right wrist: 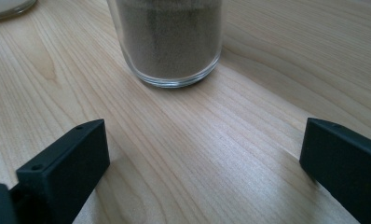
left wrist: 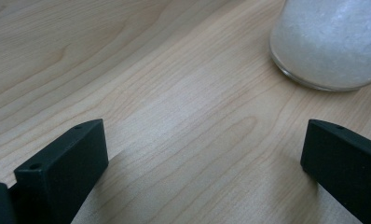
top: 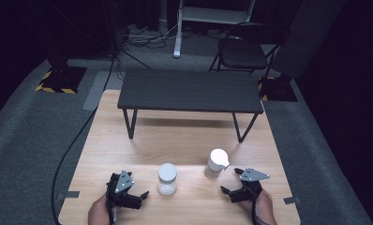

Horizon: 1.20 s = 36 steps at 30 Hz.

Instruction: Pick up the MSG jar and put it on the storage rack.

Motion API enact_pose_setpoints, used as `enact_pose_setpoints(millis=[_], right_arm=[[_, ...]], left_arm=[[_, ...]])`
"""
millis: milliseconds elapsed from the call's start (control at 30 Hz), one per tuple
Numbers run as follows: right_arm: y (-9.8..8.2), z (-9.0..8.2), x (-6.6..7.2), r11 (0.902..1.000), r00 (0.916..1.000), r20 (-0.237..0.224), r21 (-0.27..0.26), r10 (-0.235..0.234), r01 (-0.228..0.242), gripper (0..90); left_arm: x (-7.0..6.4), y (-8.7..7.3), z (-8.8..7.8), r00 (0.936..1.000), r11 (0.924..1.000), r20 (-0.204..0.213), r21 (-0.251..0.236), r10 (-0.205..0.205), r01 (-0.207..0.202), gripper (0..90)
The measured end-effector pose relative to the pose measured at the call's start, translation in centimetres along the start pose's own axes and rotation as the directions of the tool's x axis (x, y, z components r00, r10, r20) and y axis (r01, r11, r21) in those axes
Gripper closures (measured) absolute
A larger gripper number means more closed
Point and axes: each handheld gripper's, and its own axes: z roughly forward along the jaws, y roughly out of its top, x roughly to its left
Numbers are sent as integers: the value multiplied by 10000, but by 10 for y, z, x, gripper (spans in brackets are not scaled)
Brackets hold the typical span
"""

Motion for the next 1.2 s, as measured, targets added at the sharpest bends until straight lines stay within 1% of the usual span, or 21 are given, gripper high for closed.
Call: enact_pose_setpoints(millis=[200, 233, 267, 400, 500, 567, 600, 633, 733, 833, 933, 967, 1000, 1100, 1200], right_arm=[[0, 0, 0, 10000, 10000, 16, 27, 5, -5, 11], [0, 0, 0, 10000, 10000, 9, 30, 6, -6, 10], [1, 0, 0, 10000, 10000, 7, 39, 0, 0, 11], [2, 0, 0, 10000, 10000, 34, 91, 18, -18, 11], [3, 0, 1, 9999, 9999, 83, 101, 75, -76, 13], [3, 0, 1, 9999, 9999, 119, 100, 111, -112, 14], [3, 0, 2, 9999, 9998, 128, 111, 120, -121, 14], [3, 0, 2, 9999, 9999, 129, 115, 115, -117, 15], [3, 0, 2, 9999, 9998, 132, 116, 121, -122, 16], [3, 0, 2, 9998, 9998, 146, 121, 137, -139, 17], [3, 0, 2, 9997, 9996, 217, 129, 191, -193, 19], [3, -1, 2, 9997, 9996, 221, 129, 199, -201, 19], [3, -1, 2, 9997, 9995, 227, 128, 200, -203, 19], [3, -1, 2, 9997, 9995, 226, 127, 197, -200, 19], [3, -1, 3, 9997, 9995, 231, 130, 205, -208, 19]], left_arm=[[3, -1, -1, 9999, 10000, 141, 12, 95, -95, 2], [3, -1, -1, 10000, 10000, 70, 16, 62, -62, 2], [-3, 0, -1, 9990, 9996, -371, 25, -268, 269, 2], [-2, 1, -1, 9981, 9993, -498, 54, -359, 362, 2], [-2, 1, -1, 9980, 9993, -506, 71, -367, 371, 2], [-5, 3, -3, 9973, 9994, -670, 165, -286, 298, 2], [-6, 3, -4, 9969, 9996, -759, 193, -183, 198, 2], [-7, 4, -5, 9968, 9996, -778, 217, -180, 197, 2], [-4, 6, -5, 9974, 9991, -672, 315, -264, 286, 3], [-1, 6, -5, 9989, 9992, -435, 357, -164, 179, 3], [2, 7, -5, 9991, 9988, -344, 408, -250, 264, 2], [2, 7, -5, 9993, 9988, -309, 423, -230, 243, 2], [5, 8, -6, 9997, 9986, -185, 501, -145, 154, 2], [6, 9, -6, 9998, 9985, -145, 537, -115, 122, 2], [4, 8, -4, 9995, 9988, -248, 440, -184, 195, 2]])
